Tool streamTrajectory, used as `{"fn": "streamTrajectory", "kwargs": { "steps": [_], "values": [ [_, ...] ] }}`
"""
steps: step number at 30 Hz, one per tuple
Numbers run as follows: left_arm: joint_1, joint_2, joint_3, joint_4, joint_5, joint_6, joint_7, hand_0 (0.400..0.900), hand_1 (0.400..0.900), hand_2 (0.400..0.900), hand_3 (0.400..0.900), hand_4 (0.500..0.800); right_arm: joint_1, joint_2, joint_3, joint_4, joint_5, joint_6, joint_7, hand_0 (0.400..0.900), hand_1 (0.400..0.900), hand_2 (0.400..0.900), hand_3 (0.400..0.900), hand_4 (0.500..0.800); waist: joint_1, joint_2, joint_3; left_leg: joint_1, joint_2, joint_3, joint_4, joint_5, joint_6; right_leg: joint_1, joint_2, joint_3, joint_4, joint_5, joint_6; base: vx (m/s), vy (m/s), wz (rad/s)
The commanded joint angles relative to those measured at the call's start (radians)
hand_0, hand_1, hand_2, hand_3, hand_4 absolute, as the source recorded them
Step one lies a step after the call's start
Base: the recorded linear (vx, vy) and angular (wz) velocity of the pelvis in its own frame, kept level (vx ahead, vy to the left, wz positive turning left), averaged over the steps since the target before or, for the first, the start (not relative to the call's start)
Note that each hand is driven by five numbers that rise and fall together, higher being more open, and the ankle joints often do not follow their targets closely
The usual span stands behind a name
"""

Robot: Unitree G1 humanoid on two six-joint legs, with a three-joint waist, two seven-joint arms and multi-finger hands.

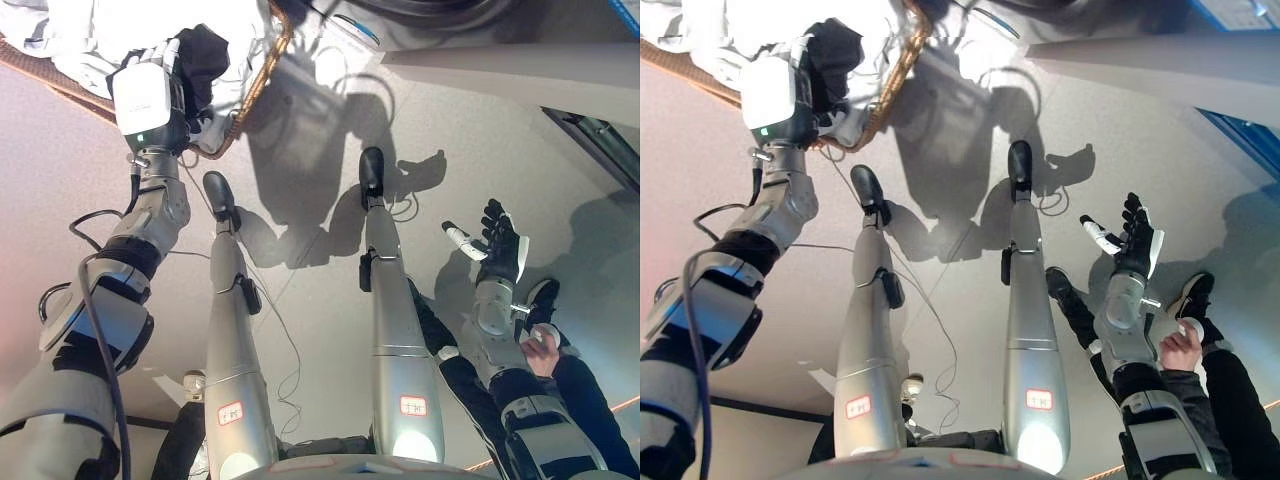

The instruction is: Put the clothes in the basket into the washing machine.

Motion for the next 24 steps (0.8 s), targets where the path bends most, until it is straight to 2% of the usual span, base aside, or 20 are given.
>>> {"fn": "streamTrajectory", "kwargs": {
  "steps": [1, 2, 4, 5, 12, 18, 20, 21, 23, 24],
  "values": [
    [0.018, 0.046, -0.002, 0.034, 0.063, 0.032, 0.028, 0.818, 0.818, 0.818, 0.818, 0.751, 0.160, -0.076, -0.018, -0.063, 0.016, -0.032, -0.069, 0.900, 0.900, 0.900, 0.900, 0.800, 0.002, -0.040, -0.003, -0.097, 0.003, -0.086, 0.110, -0.060, 0.025, 0.003, 0.008, 0.018, -0.037, 0.017, 0.011, 0.00, 0.000, 0.00],
    [0.011, 0.041, -0.004, 0.038, 0.070, 0.040, 0.029, 0.671, 0.671, 0.671, 0.671, 0.662, 0.163, -0.079, -0.020, -0.072, 0.012, -0.031, -0.070, 0.900, 0.900, 0.900, 0.900, 0.800, 0.002, -0.041, -0.003, -0.102, 0.003, -0.083, 0.110, -0.059, 0.025, -0.002, 0.009, 0.020, -0.037, 0.017, 0.011, 0.00, 0.000, 0.00],
    [-0.006, 0.030, -0.011, 0.064, 0.073, 0.047, 0.027, 0.563, 0.563, 0.563, 0.563, 0.598, 0.158, -0.079, -0.022, -0.053, 0.017, -0.034, -0.070, 0.900, 0.900, 0.900, 0.900, 0.800, -0.002, -0.040, -0.003, -0.108, 0.000, -0.084, 0.112, -0.058, 0.023, -0.007, 0.010, 0.021, -0.040, 0.020, 0.012, -0.03, 0.020, -0.07],
    [-0.009, 0.030, -0.012, 0.067, 0.078, 0.053, 0.029, 0.400, 0.400, 0.400, 0.400, 0.500, 0.158, -0.080, -0.022, -0.068, 0.013, -0.034, -0.073, 0.900, 0.900, 0.900, 0.900, 0.800, -0.003, -0.041, -0.003, -0.113, 0.000, -0.082, 0.113, -0.057, 0.023, -0.010, 0.010, 0.019, -0.041, 0.021, 0.012, -0.02, 0.017, -0.06],
    [-0.020, 0.037, -0.019, 0.072, 0.082, 0.052, 0.032, 0.400, 0.400, 0.400, 0.400, 0.500, 0.148, -0.078, -0.020, -0.076, 0.010, -0.040, -0.076, 0.900, 0.900, 0.900, 0.900, 0.800, -0.006, -0.039, -0.010, -0.117, 0.000, -0.083, 0.105, -0.054, 0.021, -0.010, 0.013, 0.020, -0.053, 0.021, 0.010, 0.00, 0.001, -0.01],
    [-0.006, 0.024, 0.001, 0.068, 0.056, 0.037, 0.025, 0.400, 0.400, 0.400, 0.400, 0.500, 0.134, -0.065, -0.019, -0.057, 0.014, -0.038, -0.076, 0.900, 0.900, 0.900, 0.900, 0.800, -0.005, -0.035, -0.016, -0.104, 0.000, -0.071, 0.099, -0.053, 0.020, 0.001, 0.015, 0.017, -0.054, 0.020, 0.009, 0.00, 0.001, -0.01],
    [0.023, 0.001, 0.055, 0.041, -0.044, -0.019, -0.007, 0.400, 0.400, 0.400, 0.400, 0.500, 0.126, -0.053, -0.020, -0.030, 0.017, -0.026, -0.072, 0.900, 0.900, 0.900, 0.900, 0.800, -0.004, -0.031, -0.021, -0.078, -0.001, -0.063, 0.099, -0.055, 0.020, 0.021, 0.014, 0.017, -0.052, 0.020, 0.005, 0.03, 0.004, -0.04],
    [0.023, 0.001, 0.056, 0.041, -0.044, -0.018, -0.007, 0.400, 0.400, 0.400, 0.400, 0.500, 0.126, -0.054, -0.020, -0.030, 0.017, -0.026, -0.072, 0.900, 0.900, 0.900, 0.900, 0.800, -0.004, -0.031, -0.021, -0.077, -0.001, -0.063, 0.098, -0.055, 0.020, 0.022, 0.014, 0.017, -0.052, 0.020, 0.005, 0.03, 0.016, -0.04],
    [0.090, -0.039, 0.138, -0.058, -0.215, -0.122, -0.086, 0.400, 0.400, 0.400, 0.400, 0.500, 0.122, -0.041, -0.034, 0.007, 0.033, -0.007, -0.061, 0.900, 0.900, 0.900, 0.900, 0.800, 0.003, -0.019, -0.024, -0.038, -0.002, -0.052, 0.093, -0.056, 0.020, 0.056, 0.011, 0.021, -0.057, 0.020, 0.002, 0.05, 0.032, -0.06],
    [0.113, -0.051, 0.159, -0.104, -0.252, -0.139, -0.086, 0.400, 0.400, 0.400, 0.400, 0.500, 0.121, -0.039, -0.037, 0.016, 0.030, 0.003, -0.062, 0.900, 0.900, 0.900, 0.900, 0.800, 0.005, -0.014, -0.024, -0.023, -0.004, -0.048, 0.092, -0.059, 0.021, 0.066, 0.009, 0.020, -0.056, 0.020, 0.001, 0.06, 0.031, -0.06]
  ]
}}
